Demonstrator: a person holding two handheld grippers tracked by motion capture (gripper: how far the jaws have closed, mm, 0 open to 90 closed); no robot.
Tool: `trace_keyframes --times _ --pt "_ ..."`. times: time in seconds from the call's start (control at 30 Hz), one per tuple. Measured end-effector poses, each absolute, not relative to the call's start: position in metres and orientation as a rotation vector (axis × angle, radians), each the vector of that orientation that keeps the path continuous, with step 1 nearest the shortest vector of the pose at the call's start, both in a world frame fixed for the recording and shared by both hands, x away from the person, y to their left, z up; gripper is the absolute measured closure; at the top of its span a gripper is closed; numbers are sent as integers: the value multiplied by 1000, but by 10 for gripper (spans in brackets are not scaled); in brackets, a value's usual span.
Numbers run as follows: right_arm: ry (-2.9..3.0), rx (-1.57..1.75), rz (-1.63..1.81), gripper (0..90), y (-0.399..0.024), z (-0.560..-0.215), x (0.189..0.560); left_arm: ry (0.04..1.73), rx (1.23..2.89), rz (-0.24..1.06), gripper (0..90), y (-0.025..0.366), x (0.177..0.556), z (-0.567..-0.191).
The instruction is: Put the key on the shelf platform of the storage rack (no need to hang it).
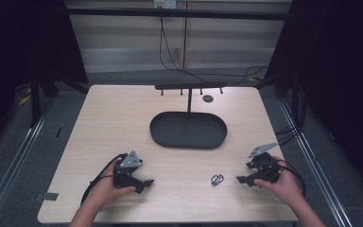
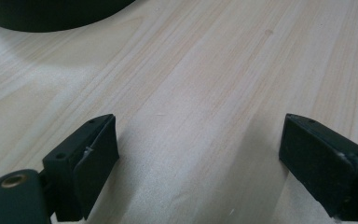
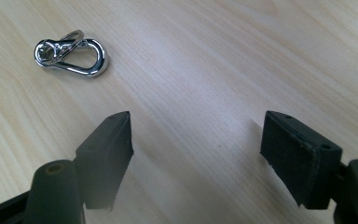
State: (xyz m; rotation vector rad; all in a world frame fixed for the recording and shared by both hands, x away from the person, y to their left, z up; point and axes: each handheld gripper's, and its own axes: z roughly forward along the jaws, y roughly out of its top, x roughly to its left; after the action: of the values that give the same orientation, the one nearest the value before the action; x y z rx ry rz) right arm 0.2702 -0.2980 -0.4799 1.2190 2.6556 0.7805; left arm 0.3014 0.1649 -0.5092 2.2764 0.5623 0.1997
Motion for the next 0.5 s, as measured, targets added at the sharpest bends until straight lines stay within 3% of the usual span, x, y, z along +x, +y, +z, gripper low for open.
trace_keyframes --times 0.5 --pt "2717 1206 661 260 -278 -468 259 563 2278 202 112 165 301 -509"
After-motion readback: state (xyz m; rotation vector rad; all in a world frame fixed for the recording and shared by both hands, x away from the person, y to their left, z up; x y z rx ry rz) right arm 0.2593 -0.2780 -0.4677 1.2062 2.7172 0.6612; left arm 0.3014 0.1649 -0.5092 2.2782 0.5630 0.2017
